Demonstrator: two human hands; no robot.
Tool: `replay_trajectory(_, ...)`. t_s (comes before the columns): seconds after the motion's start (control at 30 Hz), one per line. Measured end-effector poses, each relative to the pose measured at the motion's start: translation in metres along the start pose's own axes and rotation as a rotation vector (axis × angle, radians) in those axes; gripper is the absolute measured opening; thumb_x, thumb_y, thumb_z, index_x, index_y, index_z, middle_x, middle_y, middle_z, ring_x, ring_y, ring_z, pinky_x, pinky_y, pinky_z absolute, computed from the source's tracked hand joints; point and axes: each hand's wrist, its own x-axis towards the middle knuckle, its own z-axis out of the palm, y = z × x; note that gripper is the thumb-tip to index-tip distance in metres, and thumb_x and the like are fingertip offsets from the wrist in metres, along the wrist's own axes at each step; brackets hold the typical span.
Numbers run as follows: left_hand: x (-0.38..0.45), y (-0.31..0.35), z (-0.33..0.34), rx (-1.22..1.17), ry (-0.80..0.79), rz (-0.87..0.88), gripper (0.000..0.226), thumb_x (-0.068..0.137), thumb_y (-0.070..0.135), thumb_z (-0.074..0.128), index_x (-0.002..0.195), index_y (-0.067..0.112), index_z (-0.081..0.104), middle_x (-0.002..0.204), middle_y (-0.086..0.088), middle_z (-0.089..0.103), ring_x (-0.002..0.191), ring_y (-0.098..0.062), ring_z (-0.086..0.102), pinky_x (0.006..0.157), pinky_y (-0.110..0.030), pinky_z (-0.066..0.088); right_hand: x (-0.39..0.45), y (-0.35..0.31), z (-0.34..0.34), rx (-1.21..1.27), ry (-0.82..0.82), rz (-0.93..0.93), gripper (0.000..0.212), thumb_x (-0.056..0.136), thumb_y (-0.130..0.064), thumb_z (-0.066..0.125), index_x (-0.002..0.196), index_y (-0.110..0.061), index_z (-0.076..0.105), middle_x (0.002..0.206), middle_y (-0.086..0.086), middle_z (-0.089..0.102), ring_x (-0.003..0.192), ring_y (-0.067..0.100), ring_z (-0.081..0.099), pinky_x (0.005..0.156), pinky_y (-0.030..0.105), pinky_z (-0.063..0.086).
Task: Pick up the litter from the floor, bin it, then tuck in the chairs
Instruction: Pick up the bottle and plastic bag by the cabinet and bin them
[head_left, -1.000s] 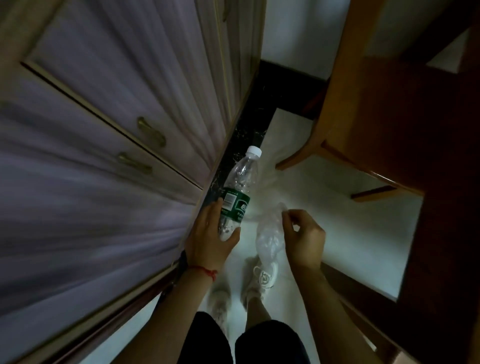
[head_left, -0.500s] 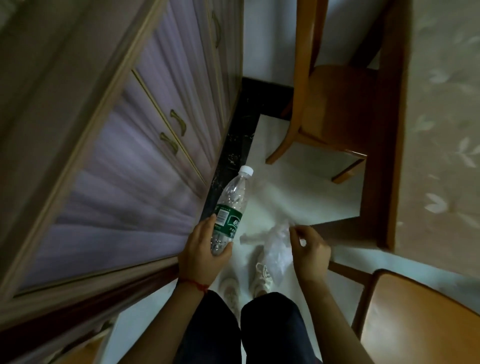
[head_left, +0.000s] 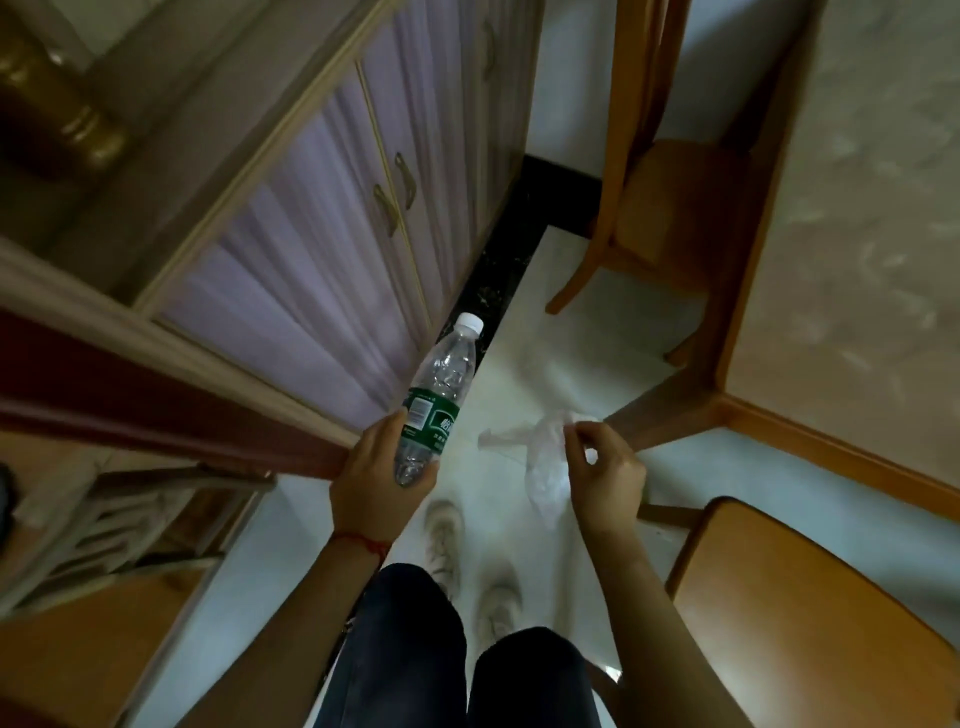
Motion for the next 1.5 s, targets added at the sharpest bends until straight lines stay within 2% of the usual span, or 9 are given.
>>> replay_trajectory(0.1, -0.04, 0.003, -0.004, 0.006, 0.044, -0.075, 0.07, 0.068, 0.026, 0.08, 0.129, 0.009, 0.05, 0.123, -0.013, 0.058, 0.098, -0.033, 0.062, 0.065, -0.047, 0.057, -0.024, -0.001, -0.012, 0.002, -0.016, -0.055, 0.004, 0.081, -0.001, 0.064, 0.078, 0.001, 0.066, 0.07, 0.015, 0.068, 0.06, 0.025, 0.062, 0.058, 0.033, 0.051)
replay_trajectory(0.37, -0.139, -0.005, -0.029, -0.014, 0.087, -0.182, 0.071, 0.071, 0.025, 0.078, 0.132, 0.008, 0.046, 0.125, -0.016, 0.055, 0.105, -0.032, 0.057, 0.078, -0.046, 0.052, -0.102, -0.019, -0.02, 0.038, -0.069, -0.063, 0.002, 0.08, -0.002, 0.066, 0.079, 0.0, 0.066, 0.07, 0.016, 0.068, 0.059, 0.026, 0.062, 0.056, 0.034, 0.053)
replay_trajectory(0.63, -0.229, -0.047, -0.055, -0.027, 0.092, -0.103, 0.066, 0.068, 0.024, 0.08, 0.125, 0.002, 0.053, 0.115, -0.018, 0.061, 0.091, -0.033, 0.064, 0.072, -0.041, 0.056, -0.184, -0.05, -0.032, 0.013, -0.037, -0.134, 0.003, 0.08, -0.001, 0.066, 0.081, 0.001, 0.066, 0.072, 0.018, 0.069, 0.061, 0.027, 0.063, 0.06, 0.027, 0.049)
replay_trajectory(0.9, -0.344, -0.095, -0.096, 0.02, 0.131, -0.107, 0.066, 0.06, 0.023, 0.085, 0.116, 0.0, 0.059, 0.107, -0.017, 0.065, 0.08, -0.03, 0.067, 0.062, -0.033, 0.055, -0.27, -0.075, -0.051, -0.021, -0.055, -0.194, 0.006, 0.081, -0.003, 0.065, 0.084, 0.002, 0.067, 0.077, 0.019, 0.07, 0.065, 0.031, 0.064, 0.068, 0.037, 0.055)
replay_trajectory(1.07, -0.413, -0.113, -0.108, 0.04, 0.17, -0.188, 0.067, 0.06, 0.025, 0.086, 0.117, 0.002, 0.059, 0.107, -0.016, 0.065, 0.08, -0.03, 0.067, 0.057, -0.033, 0.056, -0.328, -0.088, -0.056, -0.001, -0.137, -0.207, 0.007, 0.081, -0.007, 0.065, 0.086, -0.001, 0.066, 0.077, 0.017, 0.069, 0.065, 0.026, 0.064, 0.067, 0.035, 0.056)
replay_trajectory(1.2, -0.468, -0.116, -0.108, 0.049, 0.231, -0.282, 0.067, 0.064, 0.029, 0.083, 0.12, 0.003, 0.057, 0.111, -0.016, 0.064, 0.081, -0.029, 0.066, 0.057, -0.033, 0.056, -0.373, -0.091, -0.059, 0.039, -0.275, -0.192, 0.01, 0.084, -0.014, 0.063, 0.088, -0.006, 0.065, 0.081, 0.012, 0.068, 0.07, 0.022, 0.062, 0.069, 0.037, 0.055)
replay_trajectory(1.3, -0.512, -0.113, -0.102, 0.051, 0.279, -0.349, 0.067, 0.068, 0.035, 0.077, 0.124, 0.005, 0.054, 0.115, -0.015, 0.062, 0.088, -0.029, 0.064, 0.06, -0.037, 0.058, -0.404, -0.093, -0.066, 0.062, -0.352, -0.299, 0.009, 0.084, -0.01, 0.063, 0.085, -0.003, 0.066, 0.078, 0.013, 0.069, 0.067, 0.023, 0.062, 0.066, 0.038, 0.056)
replay_trajectory(1.5, -0.615, -0.095, -0.089, 0.044, 0.338, -0.502, 0.07, 0.067, 0.036, 0.078, 0.126, 0.011, 0.051, 0.12, -0.011, 0.06, 0.092, -0.029, 0.064, 0.058, -0.037, 0.056, -0.468, -0.104, -0.084, 0.082, -0.507, -0.422, 0.009, 0.085, -0.009, 0.062, 0.085, -0.001, 0.066, 0.078, 0.014, 0.069, 0.069, 0.026, 0.062, 0.067, 0.036, 0.051)
